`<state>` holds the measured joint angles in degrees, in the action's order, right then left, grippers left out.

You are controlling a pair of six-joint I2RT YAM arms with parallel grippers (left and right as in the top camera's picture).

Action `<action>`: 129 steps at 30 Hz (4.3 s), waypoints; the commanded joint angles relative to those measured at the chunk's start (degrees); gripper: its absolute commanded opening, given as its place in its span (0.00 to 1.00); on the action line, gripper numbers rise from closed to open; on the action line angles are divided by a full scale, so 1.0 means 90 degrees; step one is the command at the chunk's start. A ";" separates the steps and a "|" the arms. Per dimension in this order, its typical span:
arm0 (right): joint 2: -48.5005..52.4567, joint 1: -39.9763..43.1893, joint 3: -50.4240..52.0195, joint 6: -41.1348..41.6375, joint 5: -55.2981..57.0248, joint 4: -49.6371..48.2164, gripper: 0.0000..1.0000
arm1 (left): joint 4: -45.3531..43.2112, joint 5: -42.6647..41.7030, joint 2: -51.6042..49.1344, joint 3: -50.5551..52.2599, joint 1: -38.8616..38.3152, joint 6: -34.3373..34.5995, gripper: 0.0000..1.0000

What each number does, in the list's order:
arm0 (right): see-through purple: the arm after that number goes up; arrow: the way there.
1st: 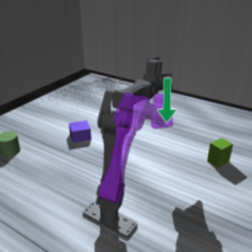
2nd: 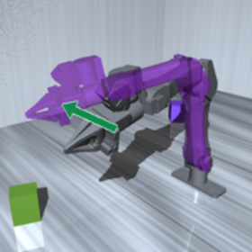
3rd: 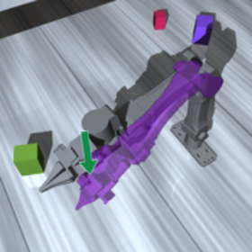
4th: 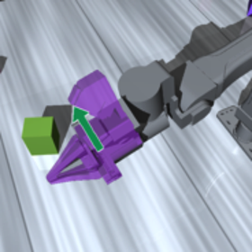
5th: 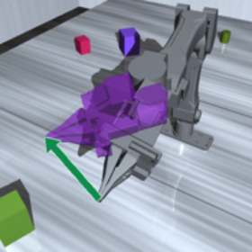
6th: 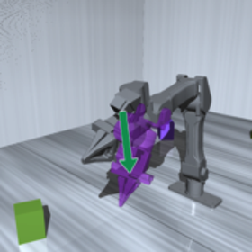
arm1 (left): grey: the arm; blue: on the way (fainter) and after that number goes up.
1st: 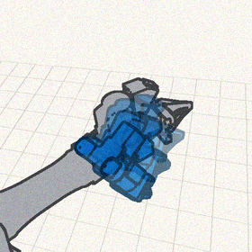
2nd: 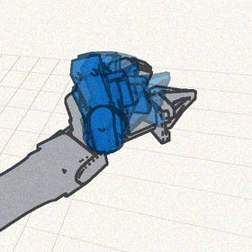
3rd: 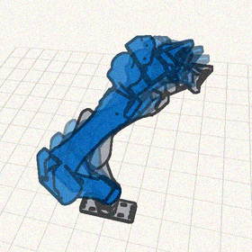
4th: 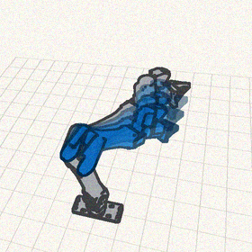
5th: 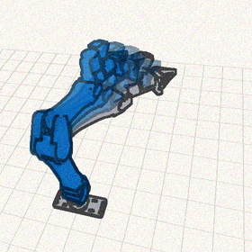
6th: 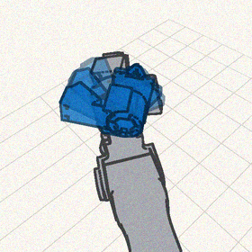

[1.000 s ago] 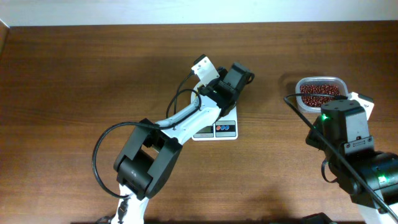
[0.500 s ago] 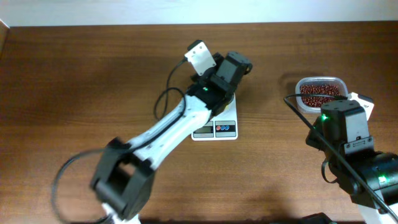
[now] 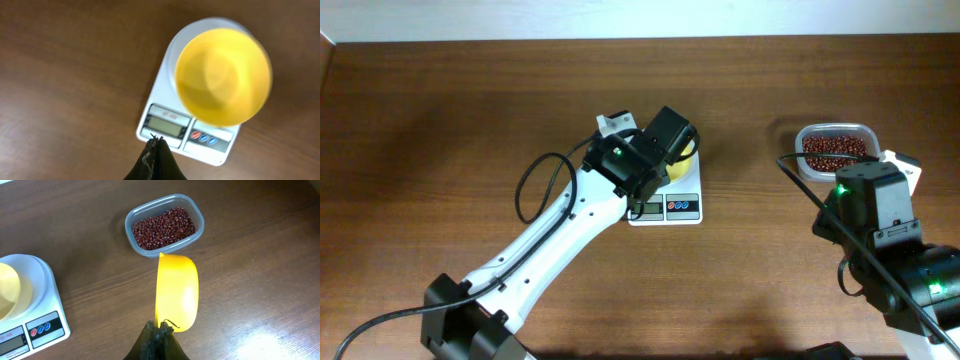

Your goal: Scoop item into bowl and weigh 50g on scale

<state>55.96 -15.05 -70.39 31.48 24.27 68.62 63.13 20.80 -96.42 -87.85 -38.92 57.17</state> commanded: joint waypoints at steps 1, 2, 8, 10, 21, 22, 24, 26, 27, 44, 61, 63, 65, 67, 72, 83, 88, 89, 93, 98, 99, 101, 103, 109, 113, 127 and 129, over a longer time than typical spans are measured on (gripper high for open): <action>-0.0053 -0.0029 -0.0121 0.0029 -0.0012 -0.0002 0.04 | 0.0136 -0.0347 0.0049 0.0036 0.0000 -0.0024 0.00; -0.0053 -0.0029 -0.0121 0.0029 -0.0012 -0.0002 0.04 | 0.0092 -0.0391 0.0046 0.0066 -0.0010 -0.0024 0.00; -0.0053 -0.0029 -0.0121 0.0029 -0.0010 -0.0005 0.04 | 0.0090 -0.0869 -0.0488 0.0092 -0.0010 0.0287 0.00; -0.0053 -0.0029 -0.0121 0.0027 -0.0010 -0.0005 0.04 | 0.0090 -0.1134 -0.0765 0.0092 -0.0010 0.0284 0.00; 0.0282 -0.0029 -0.0121 0.0027 -0.0010 -0.0005 0.04 | -0.0794 -0.1141 -0.1673 0.0092 -0.0333 0.0282 0.00; 0.0282 -0.0029 -0.0121 0.0027 -0.0010 -0.0002 0.04 | -0.0942 -0.1141 -0.1787 0.0092 -0.0333 0.0279 0.00; 0.0282 -0.0029 -0.0121 0.0027 -0.0010 -0.0002 0.04 | -0.1117 -0.1044 -0.1897 0.0092 -0.0333 0.0282 0.00; 0.0282 -0.0029 -0.0121 0.0027 -0.0010 0.0000 0.04 | -0.1207 -0.0969 -0.1904 0.0092 -0.0333 0.0279 0.00; 0.0282 -0.0029 -0.0121 0.0027 -0.0010 0.0000 0.04 | -0.1229 -0.0974 -0.1904 0.0092 -0.0333 0.0282 0.00; 0.0282 -0.0029 -0.0121 0.0027 -0.0010 0.0102 0.04 | -0.1613 -0.0449 -0.1904 0.0092 -0.0328 0.0282 0.00; 0.0282 -0.0029 -0.0121 0.0027 -0.0007 0.0121 0.04 | -0.1047 0.0078 -0.1904 0.0090 -0.0916 0.0750 0.00; 0.0282 -0.0029 -0.0121 0.0024 -0.0007 0.0121 0.04 | -0.0872 0.0352 -0.1904 0.0090 -0.1154 0.1132 0.00; 0.0282 -0.0029 -0.0121 0.0024 -0.0007 0.0121 0.04 | -0.0804 0.0495 -0.1904 0.0090 -0.1290 0.1375 0.00; 0.0282 -0.0029 -0.0121 0.0024 -0.0007 0.0121 0.04 | -0.0716 0.0821 -0.1904 0.0090 -0.1399 0.1787 0.00; 0.0282 -0.0029 -0.0121 0.0022 -0.0007 0.0170 0.04 | -0.0716 0.0840 -0.1906 0.0092 -0.1411 0.2300 0.00; 0.0282 -0.0029 -0.0121 0.0024 0.0015 0.0192 0.04 | -0.1455 0.0814 -0.1906 0.0542 -0.1416 0.2907 0.00; 0.0282 -0.0029 -0.0121 0.0024 0.0017 0.0189 0.04 | -0.1763 0.0840 -0.1931 0.0809 -0.1416 0.2905 0.00; 0.0282 -0.0029 -0.0121 0.0024 0.0017 0.0189 0.04 | -0.1831 0.0840 -0.1970 0.0925 -0.1416 0.2905 0.00; 0.0282 -0.0029 -0.0121 0.0024 0.0015 0.0189 0.04 | -0.1851 0.0838 -0.2203 0.0942 -0.1416 0.2905 0.00; 0.0282 -0.0029 -0.0121 0.0024 0.0012 0.0189 0.04 | -0.2062 0.0838 -0.2322 0.0945 -0.1416 0.2905 0.00; 0.0282 -0.0029 -0.0121 0.0024 0.0012 0.0189 0.04 | -0.2115 0.0840 -0.2322 0.0945 -0.1416 0.2907 0.00; 0.0282 -0.0029 -0.0121 0.0024 0.0012 0.0192 0.04 | -0.2191 0.0840 -0.2322 0.0945 -0.1416 0.2907 0.00; 0.0282 -0.0029 -0.0121 0.0024 0.0012 0.0204 0.04 | -0.2251 0.0874 -0.2322 0.0945 -0.1416 0.2907 0.00; 0.0282 -0.0029 -0.0121 0.0024 0.0012 0.0238 0.04 | -0.2402 0.1018 -0.2348 0.0962 -0.1416 0.2905 0.00; 0.0282 -0.0029 -0.0121 0.0024 0.0015 0.0238 0.04 | -0.2467 0.1175 -0.2455 0.0962 -0.1416 0.2905 0.00; 0.0282 -0.0029 -0.0121 0.0024 0.0012 0.0238 0.04 | -0.2509 0.1195 -0.2538 0.0962 -0.1416 0.2905 0.00; 0.0282 -0.0029 -0.0121 0.0024 0.0012 0.0238 0.04 | -0.2509 0.1195 -0.2540 0.0962 -0.1416 0.2905 0.00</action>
<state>58.57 -15.05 -70.39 31.46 24.27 70.57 40.64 30.30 -117.67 -79.70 -51.37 82.59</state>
